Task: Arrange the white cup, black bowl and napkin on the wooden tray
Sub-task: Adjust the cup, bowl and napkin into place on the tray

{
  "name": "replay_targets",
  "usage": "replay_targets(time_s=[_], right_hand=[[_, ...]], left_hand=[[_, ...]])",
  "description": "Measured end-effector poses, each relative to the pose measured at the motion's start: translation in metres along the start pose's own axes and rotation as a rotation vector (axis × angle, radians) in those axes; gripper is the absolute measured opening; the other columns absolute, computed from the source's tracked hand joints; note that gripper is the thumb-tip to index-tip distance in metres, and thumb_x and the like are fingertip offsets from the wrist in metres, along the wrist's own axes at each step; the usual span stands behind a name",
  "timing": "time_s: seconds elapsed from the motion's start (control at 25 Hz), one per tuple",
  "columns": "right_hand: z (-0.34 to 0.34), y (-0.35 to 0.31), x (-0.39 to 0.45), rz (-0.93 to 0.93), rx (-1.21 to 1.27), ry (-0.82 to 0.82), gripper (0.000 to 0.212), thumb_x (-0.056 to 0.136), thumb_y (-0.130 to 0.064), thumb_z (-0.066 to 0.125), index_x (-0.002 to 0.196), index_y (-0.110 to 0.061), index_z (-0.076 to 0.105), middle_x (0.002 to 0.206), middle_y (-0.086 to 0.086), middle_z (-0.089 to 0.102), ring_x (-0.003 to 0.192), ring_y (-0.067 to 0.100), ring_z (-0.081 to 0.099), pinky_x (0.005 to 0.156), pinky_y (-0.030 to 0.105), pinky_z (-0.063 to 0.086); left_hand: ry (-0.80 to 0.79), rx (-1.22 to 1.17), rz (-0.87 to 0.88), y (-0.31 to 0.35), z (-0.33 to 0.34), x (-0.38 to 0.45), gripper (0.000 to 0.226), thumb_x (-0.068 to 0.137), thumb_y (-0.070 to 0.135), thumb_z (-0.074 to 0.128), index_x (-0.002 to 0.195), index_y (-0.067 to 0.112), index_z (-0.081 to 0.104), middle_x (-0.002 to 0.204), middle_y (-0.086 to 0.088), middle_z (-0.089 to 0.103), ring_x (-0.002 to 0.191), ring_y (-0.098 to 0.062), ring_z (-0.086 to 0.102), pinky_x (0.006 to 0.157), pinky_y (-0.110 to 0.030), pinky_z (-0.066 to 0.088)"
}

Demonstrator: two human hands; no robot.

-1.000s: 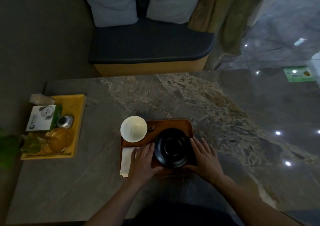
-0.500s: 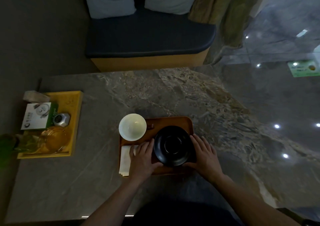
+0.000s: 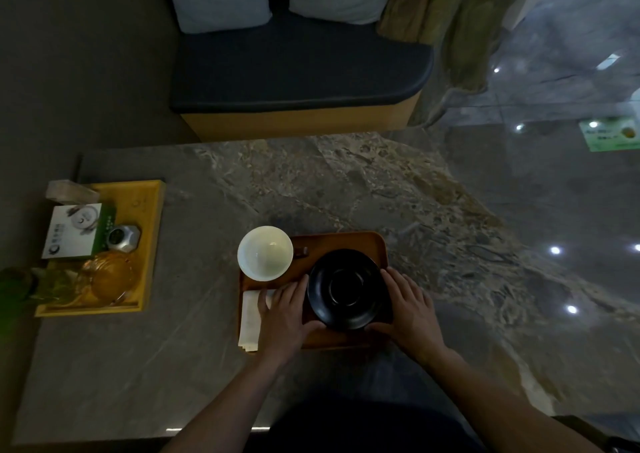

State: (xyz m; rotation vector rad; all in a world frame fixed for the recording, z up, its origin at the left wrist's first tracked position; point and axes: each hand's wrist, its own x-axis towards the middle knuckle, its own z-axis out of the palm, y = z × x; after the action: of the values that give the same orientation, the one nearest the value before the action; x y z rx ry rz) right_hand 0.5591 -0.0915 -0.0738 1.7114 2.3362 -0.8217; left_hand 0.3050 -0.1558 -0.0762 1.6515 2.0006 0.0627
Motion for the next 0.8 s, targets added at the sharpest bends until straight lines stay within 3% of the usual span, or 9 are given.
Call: replay_targets(time_s=[0.2, 0.44, 0.8], right_hand=[[0.0022, -0.0023, 0.0019, 0.014, -0.011, 0.005, 0.114, 0.063, -0.078, 0.063, 0.153, -0.028, 0.015, 0.161, -0.003, 0.023, 0.146, 0.025, 0.023, 0.116, 0.046, 0.024], [0.0016, -0.0032, 0.0009, 0.02, -0.024, 0.019, 0.113, 0.062, -0.083, 0.057, 0.153, -0.031, 0.014, 0.16, -0.004, 0.024, 0.144, 0.024, 0.026, 0.115, 0.045, 0.025], [-0.0025, -0.0056, 0.002, 0.025, 0.001, 0.016, 0.112, 0.063, -0.079, 0.063, 0.153, -0.035, 0.014, 0.16, -0.003, 0.024, 0.144, 0.024, 0.026, 0.115, 0.046, 0.025]], left_hand=[[-0.019, -0.022, -0.009, -0.0007, -0.0036, 0.0031, 0.094, 0.08, 0.062, 0.062, 0.153, 0.03, 0.012, 0.156, 0.006, 0.031, 0.144, -0.015, 0.022, 0.117, -0.051, 0.004], [-0.02, -0.022, -0.007, -0.0039, -0.0039, 0.0033, 0.094, 0.079, 0.063, 0.061, 0.152, 0.032, 0.011, 0.155, 0.007, 0.031, 0.144, -0.015, 0.023, 0.117, -0.051, 0.004], [-0.005, -0.041, -0.003, -0.0044, -0.0042, 0.0026, 0.093, 0.079, 0.06, 0.064, 0.152, 0.029, 0.015, 0.155, 0.006, 0.032, 0.145, -0.015, 0.023, 0.117, -0.05, 0.001]])
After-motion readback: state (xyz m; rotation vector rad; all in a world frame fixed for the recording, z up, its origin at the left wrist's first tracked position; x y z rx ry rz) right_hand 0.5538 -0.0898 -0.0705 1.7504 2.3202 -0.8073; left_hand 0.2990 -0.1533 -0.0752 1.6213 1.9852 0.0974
